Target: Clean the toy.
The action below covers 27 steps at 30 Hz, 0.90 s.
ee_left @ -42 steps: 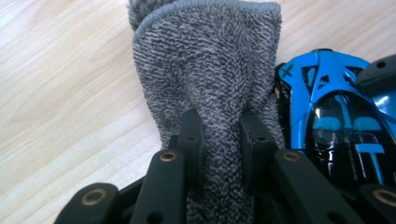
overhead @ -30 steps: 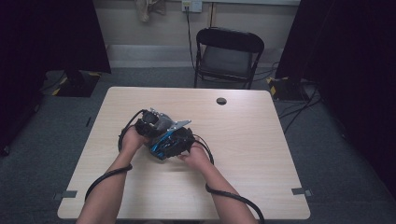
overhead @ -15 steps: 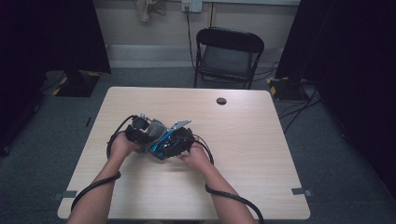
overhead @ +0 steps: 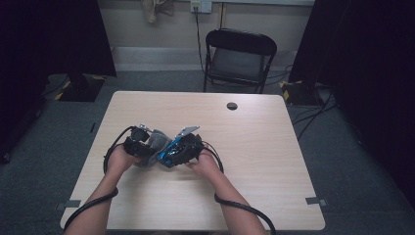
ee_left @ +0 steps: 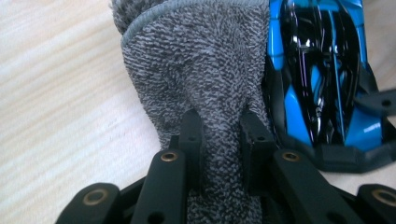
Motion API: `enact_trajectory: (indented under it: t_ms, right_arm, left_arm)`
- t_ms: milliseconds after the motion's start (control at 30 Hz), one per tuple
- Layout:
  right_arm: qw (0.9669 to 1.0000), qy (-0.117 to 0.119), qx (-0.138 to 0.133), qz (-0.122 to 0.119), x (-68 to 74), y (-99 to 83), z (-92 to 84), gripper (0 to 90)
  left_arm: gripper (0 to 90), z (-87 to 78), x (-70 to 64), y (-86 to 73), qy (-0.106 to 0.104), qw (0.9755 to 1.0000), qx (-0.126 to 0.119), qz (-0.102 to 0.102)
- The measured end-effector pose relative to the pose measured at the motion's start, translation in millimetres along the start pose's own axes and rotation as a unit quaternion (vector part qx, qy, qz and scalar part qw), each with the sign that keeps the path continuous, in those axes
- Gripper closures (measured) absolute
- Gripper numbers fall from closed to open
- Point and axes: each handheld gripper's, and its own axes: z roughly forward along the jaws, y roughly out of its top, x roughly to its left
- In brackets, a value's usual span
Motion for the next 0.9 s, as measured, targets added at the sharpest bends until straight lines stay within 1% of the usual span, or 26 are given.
enact_trajectory:
  t_ms: [33,67,167,233,333,500,567,667,700,833,900]
  right_arm:
    - [1.0000,-0.001,0.000,0.000,0.3,-0.1,-0.1,8.1]
    - [1.0000,-0.002,-0.001,0.001,0.5,-0.3,-0.1,8.1]
    - [1.0000,-0.004,-0.003,0.003,0.9,-1.0,-0.3,8.1]
    - [1.0000,-0.005,-0.002,0.002,1.2,-0.6,-0.4,8.1]
    - [1.0000,-0.005,0.001,0.002,1.2,0.2,-0.3,8.1]
    - [1.0000,-0.006,0.003,0.003,1.6,0.6,-0.3,8.1]
    - [1.0000,-0.008,0.003,0.004,1.8,0.5,-0.4,8.1]
    - [0.9999,-0.010,0.004,0.008,2.3,0.4,-0.6,8.1]
    - [0.9999,-0.010,0.004,0.009,2.4,0.3,-0.7,8.0]
    - [0.9998,-0.013,0.006,0.013,3.4,1.0,-0.6,8.0]
    - [0.9998,-0.013,0.006,0.013,3.5,1.0,-0.6,8.1]
  left_arm:
    - [74.0,-1.6,-0.5,-1.8,0.001,1.0000,0.000,0.000]
    - [73.8,-3.1,-1.1,-3.1,0.002,1.0000,0.001,-0.005]
    - [73.6,-7.2,-3.5,-8.1,0.001,1.0000,-0.001,0.000]
    - [73.7,-9.3,-3.6,-11.9,-0.003,1.0000,-0.002,-0.002]
    - [73.6,-12.5,-4.8,-17.2,-0.002,0.9999,-0.006,-0.011]
    - [73.7,-18.7,-7.4,-24.6,-0.003,0.9999,-0.005,-0.013]
    - [73.7,-21.7,-7.8,-27.3,0.000,0.9999,-0.004,-0.015]
    - [73.7,-27.2,-6.4,-31.1,0.004,0.9999,-0.004,-0.010]
    - [73.7,-28.9,-6.1,-32.2,0.004,0.9999,-0.007,-0.014]
    - [73.6,-36.4,-5.1,-33.5,0.008,0.9999,-0.007,-0.007]
    - [73.6,-39.3,-5.9,-33.0,0.010,0.9999,-0.010,-0.004]
